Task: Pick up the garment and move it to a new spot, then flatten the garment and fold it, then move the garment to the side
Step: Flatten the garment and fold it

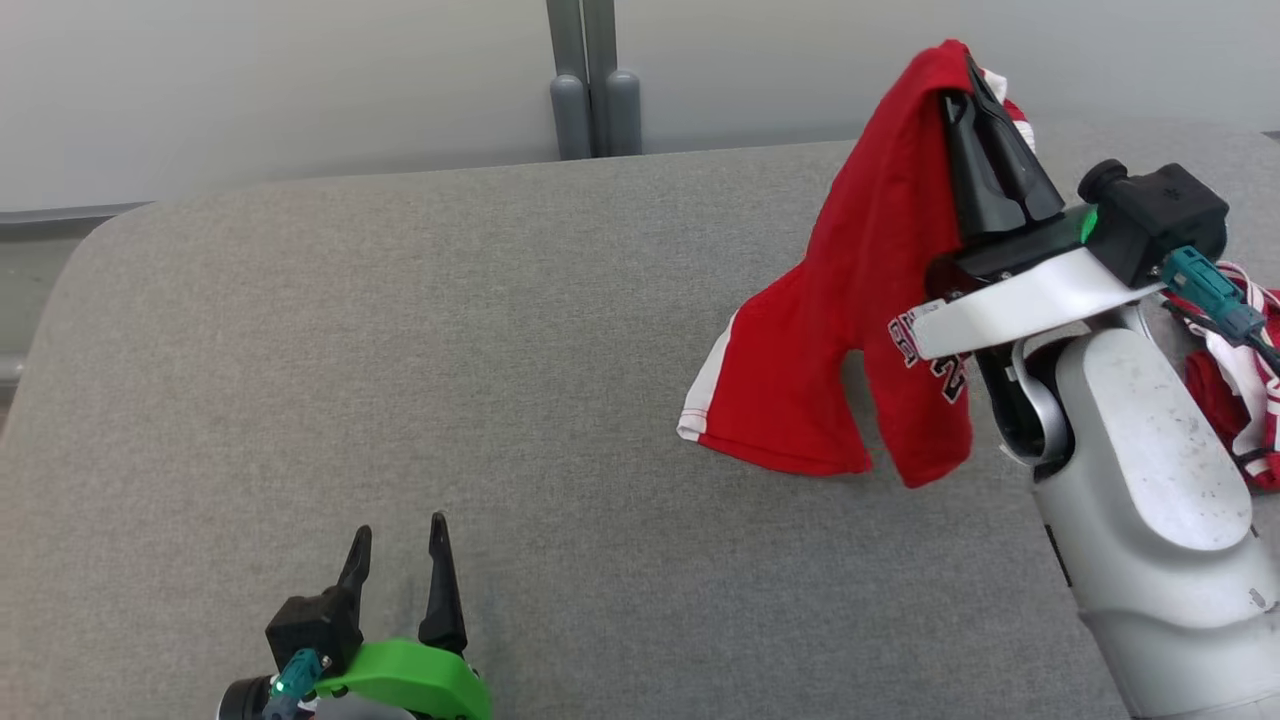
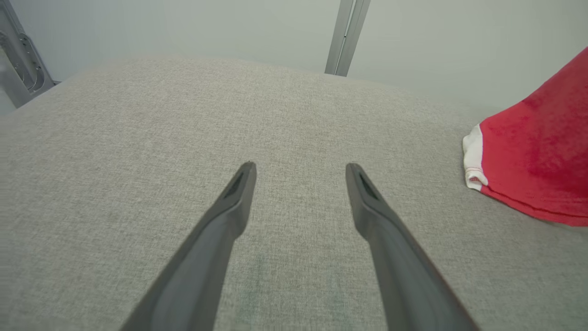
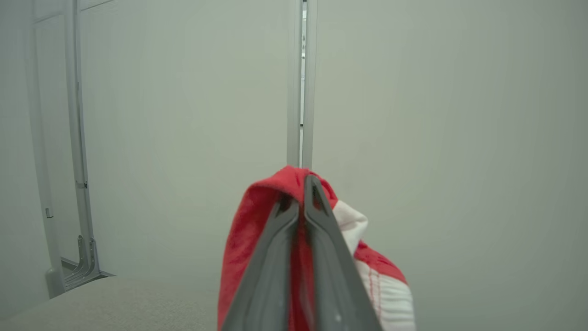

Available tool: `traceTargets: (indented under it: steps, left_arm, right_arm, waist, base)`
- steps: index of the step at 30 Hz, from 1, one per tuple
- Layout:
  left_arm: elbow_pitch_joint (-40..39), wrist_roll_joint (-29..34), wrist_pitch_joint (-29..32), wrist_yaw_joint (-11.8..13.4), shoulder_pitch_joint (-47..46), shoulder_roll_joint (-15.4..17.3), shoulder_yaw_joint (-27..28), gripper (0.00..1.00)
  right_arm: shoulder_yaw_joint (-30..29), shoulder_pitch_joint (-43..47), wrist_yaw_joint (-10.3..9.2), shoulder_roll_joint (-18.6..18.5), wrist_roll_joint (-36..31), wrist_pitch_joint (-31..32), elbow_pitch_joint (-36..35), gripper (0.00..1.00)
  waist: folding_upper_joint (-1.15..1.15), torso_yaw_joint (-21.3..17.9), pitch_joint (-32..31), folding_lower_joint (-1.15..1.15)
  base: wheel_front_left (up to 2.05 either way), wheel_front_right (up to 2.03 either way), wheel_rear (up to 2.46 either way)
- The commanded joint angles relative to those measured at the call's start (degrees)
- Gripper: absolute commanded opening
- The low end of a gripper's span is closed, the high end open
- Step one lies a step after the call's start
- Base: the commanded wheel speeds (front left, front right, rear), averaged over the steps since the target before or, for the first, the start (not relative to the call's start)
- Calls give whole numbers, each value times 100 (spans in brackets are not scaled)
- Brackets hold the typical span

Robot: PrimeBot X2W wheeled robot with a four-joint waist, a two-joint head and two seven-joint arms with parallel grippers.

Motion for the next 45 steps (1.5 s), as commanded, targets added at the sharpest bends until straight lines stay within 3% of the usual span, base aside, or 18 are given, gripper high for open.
traceTargets:
  steps: [1,8,13,17,19,20,22,28,37,45]
  left_arm:
    - [-3,32,2,-8,75,26,21,100]
    - [-10,-4,2,4,142,25,25,100]
    - [-37,-76,2,-4,149,25,-40,100]
    - [-65,-116,2,39,52,25,-132,100]
    - [-77,-110,2,41,-29,26,-167,100]
    - [-81,-99,2,46,-72,26,-183,100]
    - [-69,-53,2,31,-124,26,-203,100]
    - [-33,52,2,-26,-236,25,-187,100]
    - [-138,159,2,-256,-404,25,-468,100]
    - [-205,-153,2,-884,-735,30,-1343,100]
  right_arm:
    - [60,-120,-5,93,104,-16,-77,0]
    - [419,-375,-4,548,900,-10,-209,0]
    - [625,-402,-4,665,1618,65,-336,0]
    - [471,-216,-4,678,1795,56,49,0]
    - [325,-132,-4,679,1510,108,553,0]
    - [179,-101,-4,673,1403,100,866,30]
    - [42,-78,-2,485,924,75,1470,100]
    - [-606,87,-2,268,204,-16,2669,100]
    - [-1246,760,-2,385,-143,-17,2182,100]
    - [-1336,1125,-2,561,-40,-15,1824,100]
  waist:
    - [0,113,4,0]
    - [0,169,-45,0]
    - [0,141,-40,0]
    - [0,144,57,0]
    - [0,151,133,0]
    - [0,159,180,0]
    - [0,176,240,0]
    - [0,112,347,0]
    - [0,-330,381,0]
    - [0,-876,440,0]
  base:
    - [0,0,0]
    - [0,0,0]
    - [0,0,0]
    - [0,0,0]
    - [0,0,0]
    - [0,0,0]
    - [0,0,0]
    - [0,0,0]
    - [0,0,0]
    - [0,0,0]
